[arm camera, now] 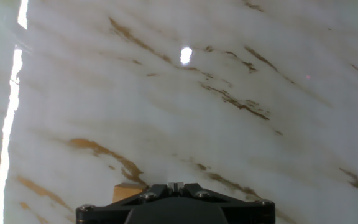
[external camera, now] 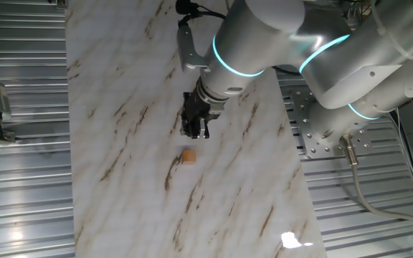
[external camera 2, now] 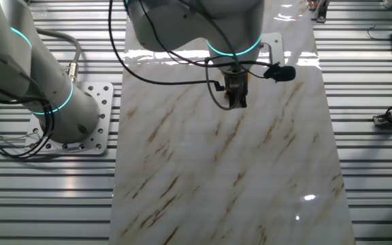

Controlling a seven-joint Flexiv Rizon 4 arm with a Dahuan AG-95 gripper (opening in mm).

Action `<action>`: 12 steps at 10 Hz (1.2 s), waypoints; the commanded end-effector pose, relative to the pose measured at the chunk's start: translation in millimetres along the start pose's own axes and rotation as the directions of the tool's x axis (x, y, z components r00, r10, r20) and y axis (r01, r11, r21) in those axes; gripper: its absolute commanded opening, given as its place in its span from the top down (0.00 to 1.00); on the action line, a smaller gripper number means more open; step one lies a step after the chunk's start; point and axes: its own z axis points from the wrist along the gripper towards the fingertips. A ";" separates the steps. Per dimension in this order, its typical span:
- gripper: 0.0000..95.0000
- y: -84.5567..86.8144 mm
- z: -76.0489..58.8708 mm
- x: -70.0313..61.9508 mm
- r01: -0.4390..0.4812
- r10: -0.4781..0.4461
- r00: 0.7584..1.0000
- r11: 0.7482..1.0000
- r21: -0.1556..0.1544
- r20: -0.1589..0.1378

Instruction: Use the gripper to push the small block from left to right

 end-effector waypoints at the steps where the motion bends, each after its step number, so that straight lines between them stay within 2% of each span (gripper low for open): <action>1: 1.00 -2.5 0.9 -0.9 -0.008 0.008 1.000 1.000 0.017 0.010; 3: 1.00 -2.5 0.9 -0.9 0.004 -0.004 1.000 1.000 0.012 -0.007; 4: 1.00 -2.5 0.9 -0.9 0.019 -0.019 0.999 1.000 0.000 -0.033; 7: 1.00 -2.5 0.9 -0.9 0.072 -0.071 0.995 0.997 0.006 -0.073; 8: 1.00 -2.5 0.9 -0.9 0.090 -0.089 0.983 0.996 -0.005 -0.160; 9: 1.00 -2.5 0.9 -0.9 0.113 -0.121 0.972 0.992 -0.047 -0.203; 10: 1.00 -2.5 0.9 -0.9 0.118 -0.130 0.967 0.991 -0.071 -0.218; 11: 1.00 -2.5 0.9 -0.9 0.100 -0.121 0.958 0.991 -0.093 -0.260; 12: 1.00 -2.5 0.9 -0.9 0.067 -0.087 0.955 0.995 -0.078 -0.283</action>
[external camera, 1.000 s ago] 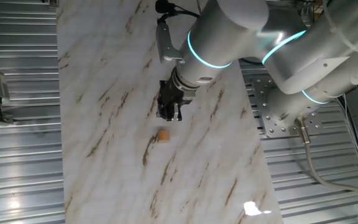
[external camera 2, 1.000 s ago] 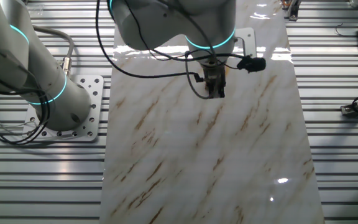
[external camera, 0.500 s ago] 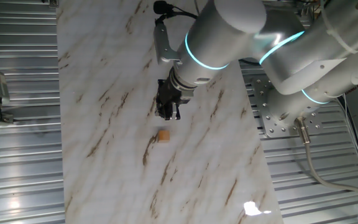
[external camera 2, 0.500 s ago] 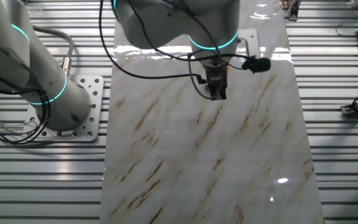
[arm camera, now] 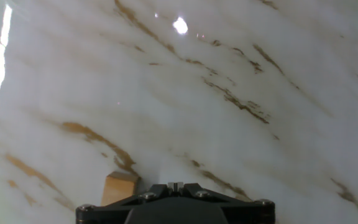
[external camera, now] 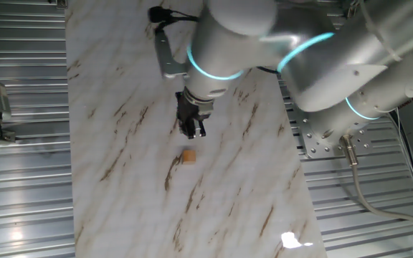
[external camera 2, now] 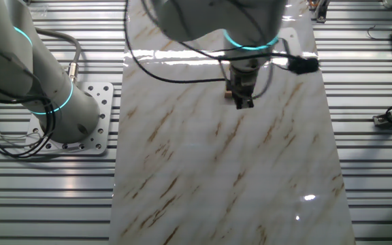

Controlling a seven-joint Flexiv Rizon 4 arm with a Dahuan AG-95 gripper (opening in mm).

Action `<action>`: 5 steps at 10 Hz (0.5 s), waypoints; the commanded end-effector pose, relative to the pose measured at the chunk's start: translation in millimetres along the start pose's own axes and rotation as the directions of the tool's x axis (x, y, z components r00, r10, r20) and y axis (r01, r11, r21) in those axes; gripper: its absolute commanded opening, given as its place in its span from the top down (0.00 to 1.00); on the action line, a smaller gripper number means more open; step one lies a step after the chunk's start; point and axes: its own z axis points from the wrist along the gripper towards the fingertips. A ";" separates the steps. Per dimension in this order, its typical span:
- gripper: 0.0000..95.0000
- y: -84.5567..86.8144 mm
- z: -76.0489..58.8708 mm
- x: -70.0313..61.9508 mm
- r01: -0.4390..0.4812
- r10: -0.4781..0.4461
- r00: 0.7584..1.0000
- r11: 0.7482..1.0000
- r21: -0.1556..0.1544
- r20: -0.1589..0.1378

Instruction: Use the gripper to push the small block from left to right

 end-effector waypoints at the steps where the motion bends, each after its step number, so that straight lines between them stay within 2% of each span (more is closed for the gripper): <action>1: 1.00 -0.5 0.2 -2.0 -0.051 0.047 0.996 0.997 -0.049 -0.082; 4: 1.00 -0.5 0.2 -2.0 -0.085 0.081 0.993 0.996 -0.041 -0.084; 5: 1.00 -0.5 0.2 -2.0 -0.083 0.080 0.993 0.996 -0.028 -0.082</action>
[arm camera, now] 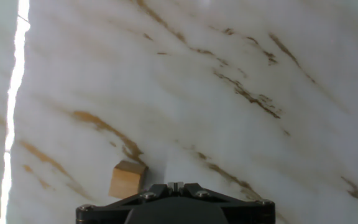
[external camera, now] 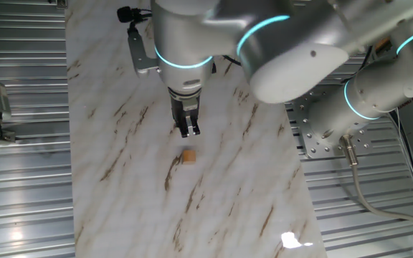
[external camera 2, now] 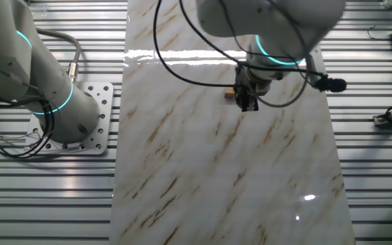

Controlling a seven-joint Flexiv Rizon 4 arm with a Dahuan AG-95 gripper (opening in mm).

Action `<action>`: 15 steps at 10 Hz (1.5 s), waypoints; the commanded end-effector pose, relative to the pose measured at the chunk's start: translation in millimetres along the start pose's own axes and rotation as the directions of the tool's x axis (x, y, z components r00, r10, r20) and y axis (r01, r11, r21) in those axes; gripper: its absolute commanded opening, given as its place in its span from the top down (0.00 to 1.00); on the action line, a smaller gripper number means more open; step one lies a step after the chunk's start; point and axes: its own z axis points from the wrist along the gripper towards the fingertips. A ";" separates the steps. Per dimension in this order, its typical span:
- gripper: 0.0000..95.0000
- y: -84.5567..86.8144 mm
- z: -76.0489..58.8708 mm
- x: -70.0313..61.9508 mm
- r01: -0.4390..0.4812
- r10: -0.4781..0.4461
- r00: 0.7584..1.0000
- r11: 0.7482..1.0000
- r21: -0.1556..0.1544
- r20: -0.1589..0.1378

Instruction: Use the gripper to push the small block from left to right

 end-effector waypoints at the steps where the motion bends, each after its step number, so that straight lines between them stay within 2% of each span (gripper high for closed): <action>1: 1.00 -0.2 1.8 0.5 -0.036 0.034 0.998 0.998 0.049 0.054; 3: 1.00 -0.2 1.8 0.5 -0.047 0.043 0.998 0.995 0.085 0.055; 6: 1.00 -0.2 1.8 0.5 -0.051 0.042 0.994 0.995 0.090 0.102; 15: 1.00 -1.0 4.3 -0.5 -0.043 0.034 0.994 0.995 0.089 0.101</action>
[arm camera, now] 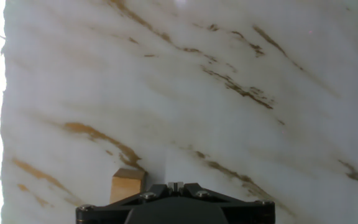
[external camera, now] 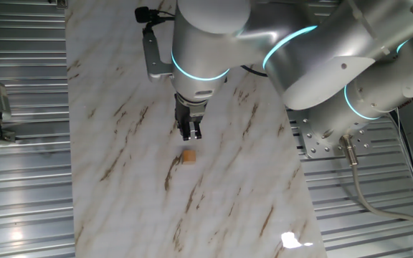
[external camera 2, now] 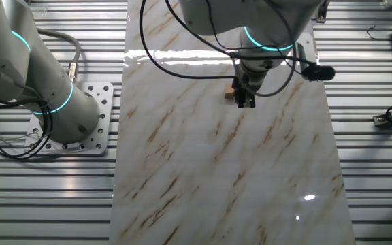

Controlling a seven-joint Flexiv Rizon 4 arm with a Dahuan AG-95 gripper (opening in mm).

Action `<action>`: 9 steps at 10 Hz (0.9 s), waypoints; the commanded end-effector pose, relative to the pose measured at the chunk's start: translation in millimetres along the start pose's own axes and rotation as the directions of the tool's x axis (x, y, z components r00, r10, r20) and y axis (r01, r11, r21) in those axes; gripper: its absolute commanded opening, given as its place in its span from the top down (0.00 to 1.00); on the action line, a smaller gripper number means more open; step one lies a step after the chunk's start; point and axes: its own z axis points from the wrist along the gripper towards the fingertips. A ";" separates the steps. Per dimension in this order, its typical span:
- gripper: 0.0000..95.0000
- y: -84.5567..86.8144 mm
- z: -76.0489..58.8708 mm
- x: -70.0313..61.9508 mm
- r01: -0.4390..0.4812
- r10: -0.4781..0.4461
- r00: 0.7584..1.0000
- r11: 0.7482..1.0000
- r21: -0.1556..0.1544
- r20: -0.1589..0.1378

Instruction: Use the gripper to push the small block from left to right

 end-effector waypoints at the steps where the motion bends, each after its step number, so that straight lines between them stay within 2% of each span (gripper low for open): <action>1: 1.00 -0.5 1.0 -0.4 0.000 0.000 1.000 1.000 0.000 -0.002; 3: 1.00 -1.3 3.1 -0.8 -0.005 0.005 1.000 1.000 0.000 -0.011; 9: 1.00 0.9 21.9 -3.2 -0.016 0.016 1.000 1.000 -0.014 0.000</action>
